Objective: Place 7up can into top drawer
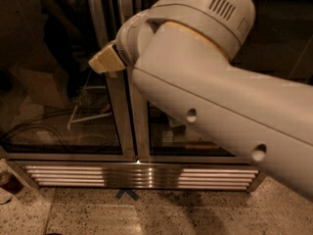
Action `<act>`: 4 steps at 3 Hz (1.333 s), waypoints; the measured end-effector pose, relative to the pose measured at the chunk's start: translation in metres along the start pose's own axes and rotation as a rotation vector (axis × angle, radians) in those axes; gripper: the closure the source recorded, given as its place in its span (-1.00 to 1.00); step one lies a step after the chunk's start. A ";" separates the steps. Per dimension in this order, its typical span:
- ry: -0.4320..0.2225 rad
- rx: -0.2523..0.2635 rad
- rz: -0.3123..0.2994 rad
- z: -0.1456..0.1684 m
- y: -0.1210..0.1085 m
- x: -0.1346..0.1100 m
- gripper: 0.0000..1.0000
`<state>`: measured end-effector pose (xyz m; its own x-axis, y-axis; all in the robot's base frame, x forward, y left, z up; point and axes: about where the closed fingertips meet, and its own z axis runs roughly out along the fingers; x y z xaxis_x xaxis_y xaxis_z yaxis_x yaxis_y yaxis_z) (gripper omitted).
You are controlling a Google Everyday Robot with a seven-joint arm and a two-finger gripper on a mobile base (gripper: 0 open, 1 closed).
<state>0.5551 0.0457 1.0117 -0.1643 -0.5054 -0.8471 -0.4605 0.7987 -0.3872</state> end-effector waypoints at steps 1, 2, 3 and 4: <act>0.031 0.064 -0.013 0.004 0.012 0.004 -1.00; 0.009 0.111 0.022 0.001 0.005 -0.004 -1.00; 0.009 0.111 0.022 0.001 0.005 -0.004 -1.00; 0.020 0.139 0.039 0.001 0.015 -0.006 -1.00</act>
Offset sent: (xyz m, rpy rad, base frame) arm -0.0032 0.0083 -0.0088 -0.0330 -0.0081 -0.0529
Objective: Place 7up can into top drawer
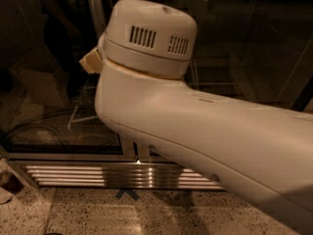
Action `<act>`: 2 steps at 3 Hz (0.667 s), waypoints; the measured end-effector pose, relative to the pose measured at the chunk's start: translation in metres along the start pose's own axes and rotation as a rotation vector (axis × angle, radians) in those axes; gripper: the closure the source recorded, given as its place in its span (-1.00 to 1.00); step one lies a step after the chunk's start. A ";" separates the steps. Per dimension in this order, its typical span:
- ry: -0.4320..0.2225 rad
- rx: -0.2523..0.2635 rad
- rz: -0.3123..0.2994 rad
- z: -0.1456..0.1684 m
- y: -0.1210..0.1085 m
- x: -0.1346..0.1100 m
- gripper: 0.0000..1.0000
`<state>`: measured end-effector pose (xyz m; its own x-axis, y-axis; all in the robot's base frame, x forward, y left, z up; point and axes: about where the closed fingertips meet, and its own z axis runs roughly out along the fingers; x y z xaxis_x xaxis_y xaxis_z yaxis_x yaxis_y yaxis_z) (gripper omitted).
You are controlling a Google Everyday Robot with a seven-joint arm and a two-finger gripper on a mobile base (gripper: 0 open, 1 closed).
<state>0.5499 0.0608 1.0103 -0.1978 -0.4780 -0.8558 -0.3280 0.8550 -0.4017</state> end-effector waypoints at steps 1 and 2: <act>0.028 0.056 0.091 0.009 0.024 -0.002 -1.00; 0.028 0.058 0.093 0.009 0.024 -0.002 -1.00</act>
Offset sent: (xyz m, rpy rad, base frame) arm 0.0068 0.0292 -0.0248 0.0970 0.0375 -0.1302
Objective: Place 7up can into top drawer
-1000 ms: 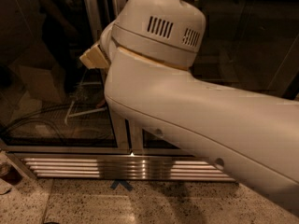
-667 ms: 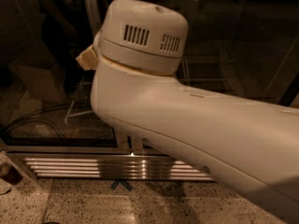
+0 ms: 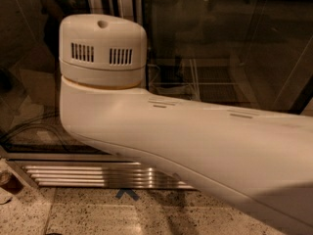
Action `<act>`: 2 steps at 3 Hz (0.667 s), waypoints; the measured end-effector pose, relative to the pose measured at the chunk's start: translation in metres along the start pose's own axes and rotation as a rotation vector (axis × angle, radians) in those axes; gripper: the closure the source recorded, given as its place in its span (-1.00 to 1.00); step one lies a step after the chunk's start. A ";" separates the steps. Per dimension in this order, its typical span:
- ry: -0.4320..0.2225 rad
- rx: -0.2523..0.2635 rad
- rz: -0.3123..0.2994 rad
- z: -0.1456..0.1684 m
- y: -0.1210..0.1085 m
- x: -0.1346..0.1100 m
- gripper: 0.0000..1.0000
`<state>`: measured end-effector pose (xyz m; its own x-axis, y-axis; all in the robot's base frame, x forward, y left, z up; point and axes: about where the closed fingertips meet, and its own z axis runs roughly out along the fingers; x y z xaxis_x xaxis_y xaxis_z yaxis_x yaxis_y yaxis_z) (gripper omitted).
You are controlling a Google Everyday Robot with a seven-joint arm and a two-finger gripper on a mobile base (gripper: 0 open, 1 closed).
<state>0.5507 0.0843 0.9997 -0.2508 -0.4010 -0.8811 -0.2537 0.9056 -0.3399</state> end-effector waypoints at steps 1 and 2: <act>0.005 0.017 0.002 0.000 -0.004 0.000 -1.00; 0.013 0.041 0.006 0.002 -0.009 0.001 -1.00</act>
Offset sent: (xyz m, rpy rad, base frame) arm 0.0124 -0.0168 -0.0095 -0.0034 0.0142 -0.0795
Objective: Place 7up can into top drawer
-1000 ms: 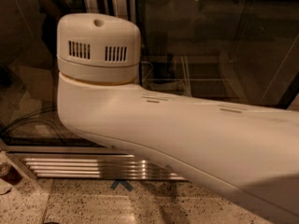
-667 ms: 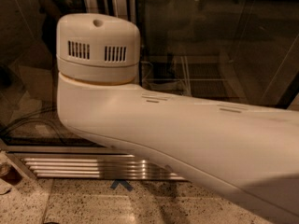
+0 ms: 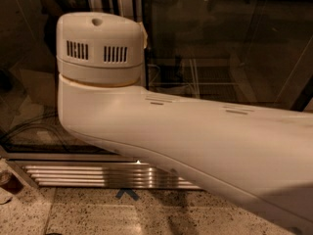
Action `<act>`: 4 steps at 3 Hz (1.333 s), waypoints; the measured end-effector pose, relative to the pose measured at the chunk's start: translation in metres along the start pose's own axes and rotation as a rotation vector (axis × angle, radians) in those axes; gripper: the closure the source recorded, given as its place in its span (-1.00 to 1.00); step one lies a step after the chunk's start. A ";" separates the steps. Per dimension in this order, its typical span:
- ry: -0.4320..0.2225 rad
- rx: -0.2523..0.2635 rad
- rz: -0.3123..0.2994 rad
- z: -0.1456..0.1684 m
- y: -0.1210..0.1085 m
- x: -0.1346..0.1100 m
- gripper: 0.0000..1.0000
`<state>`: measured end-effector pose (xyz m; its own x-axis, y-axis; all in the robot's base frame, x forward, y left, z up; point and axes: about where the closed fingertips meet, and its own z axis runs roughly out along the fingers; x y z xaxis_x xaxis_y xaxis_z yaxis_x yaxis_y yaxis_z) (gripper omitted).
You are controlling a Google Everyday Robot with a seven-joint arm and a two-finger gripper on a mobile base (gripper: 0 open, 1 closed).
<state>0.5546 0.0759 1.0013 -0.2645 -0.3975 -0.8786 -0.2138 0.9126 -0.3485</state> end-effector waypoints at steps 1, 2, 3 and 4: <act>0.021 0.042 0.011 0.004 -0.009 0.003 -1.00; 0.046 0.101 0.020 0.018 -0.018 0.006 -1.00; 0.036 0.101 0.023 0.024 -0.019 0.002 -1.00; 0.015 0.098 0.023 0.029 -0.021 -0.005 -1.00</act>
Offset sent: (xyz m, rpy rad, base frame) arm 0.0237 -0.0259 -0.0120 -0.0148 0.0173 -0.1643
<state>0.5880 0.0613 1.0033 -0.2824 -0.3766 -0.8823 -0.1144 0.9264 -0.3588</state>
